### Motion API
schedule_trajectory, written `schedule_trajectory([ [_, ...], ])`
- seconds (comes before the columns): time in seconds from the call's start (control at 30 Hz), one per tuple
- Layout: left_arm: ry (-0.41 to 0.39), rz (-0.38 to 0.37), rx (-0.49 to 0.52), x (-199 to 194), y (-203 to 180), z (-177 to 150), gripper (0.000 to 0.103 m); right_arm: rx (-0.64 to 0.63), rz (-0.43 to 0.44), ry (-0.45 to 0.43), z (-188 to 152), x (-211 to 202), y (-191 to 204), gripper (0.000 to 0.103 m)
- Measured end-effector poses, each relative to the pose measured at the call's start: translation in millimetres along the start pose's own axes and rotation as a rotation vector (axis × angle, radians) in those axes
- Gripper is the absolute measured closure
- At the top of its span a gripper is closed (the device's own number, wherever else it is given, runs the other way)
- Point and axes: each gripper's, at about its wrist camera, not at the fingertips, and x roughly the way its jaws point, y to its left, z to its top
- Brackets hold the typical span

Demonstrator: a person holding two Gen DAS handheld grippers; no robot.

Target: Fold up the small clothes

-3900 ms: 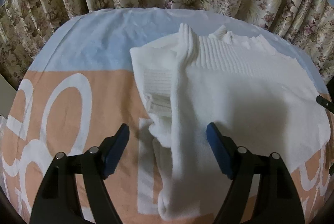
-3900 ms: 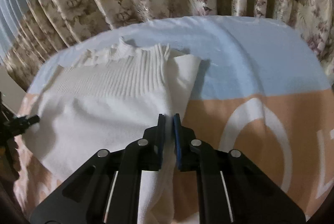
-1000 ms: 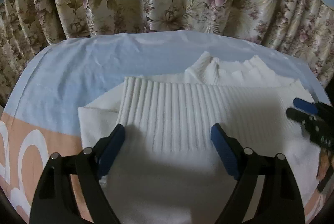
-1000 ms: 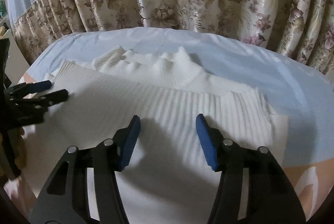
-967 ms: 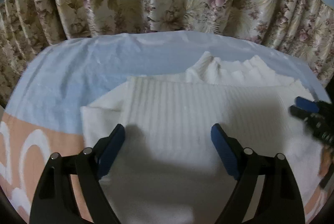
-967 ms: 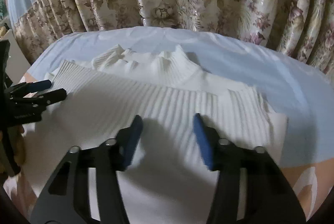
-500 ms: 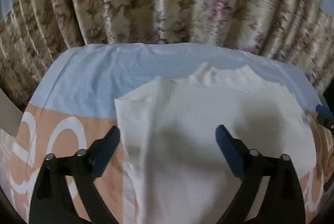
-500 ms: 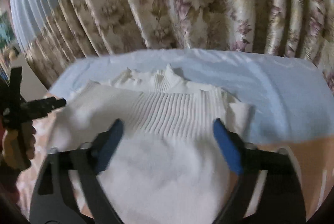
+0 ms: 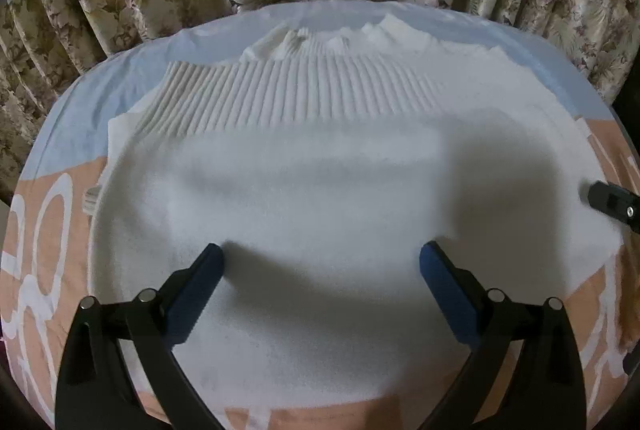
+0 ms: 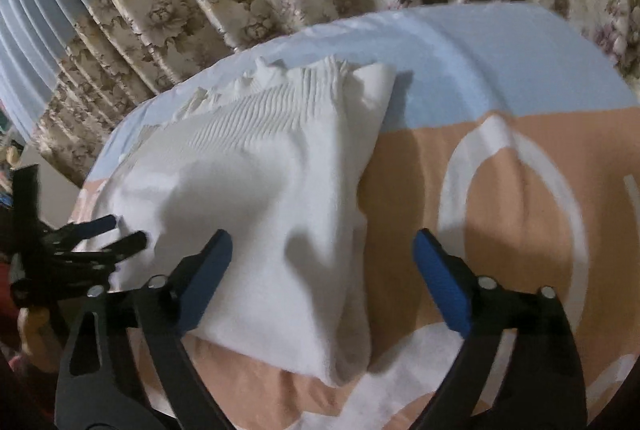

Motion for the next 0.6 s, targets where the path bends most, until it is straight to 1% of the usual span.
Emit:
schedule_trajectory([
  [0.1, -0.01, 0.001, -0.005, 0.3, 1.3, 0.2, 0.004, 0.001, 0.046, 0.03, -4.6, 3.4, -3.7, 0.023],
  [0.2, -0.021, 0.005, -0.012, 0.4, 1.3, -1.1, 0.004, -0.013, 0.069, 0.031, -5.9, 3.7, -4.5, 0.023],
  [0.3, -0.02, 0.018, -0.006, 0.2, -2.1, -2.4, 0.004, -0.016, 0.081, 0.035, 1.3, 9.2, -3.3, 0.032],
  [0.47, -0.011, 0.015, -0.009, 0.4, -0.7, 0.2, 0.004, -0.022, 0.086, 0.04, 16.8, 24.4, 1.6, 0.037],
  [0.57, -0.009, 0.015, -0.008, -0.2, -0.3, 0.1, 0.004, -0.003, 0.104, 0.046, 27.8, 33.0, -2.1, 0.042],
  [0.6, -0.01, 0.015, -0.008, 0.1, -0.5, 0.2, 0.004, -0.002, 0.101, 0.046, 30.9, 35.3, -2.8, 0.047],
])
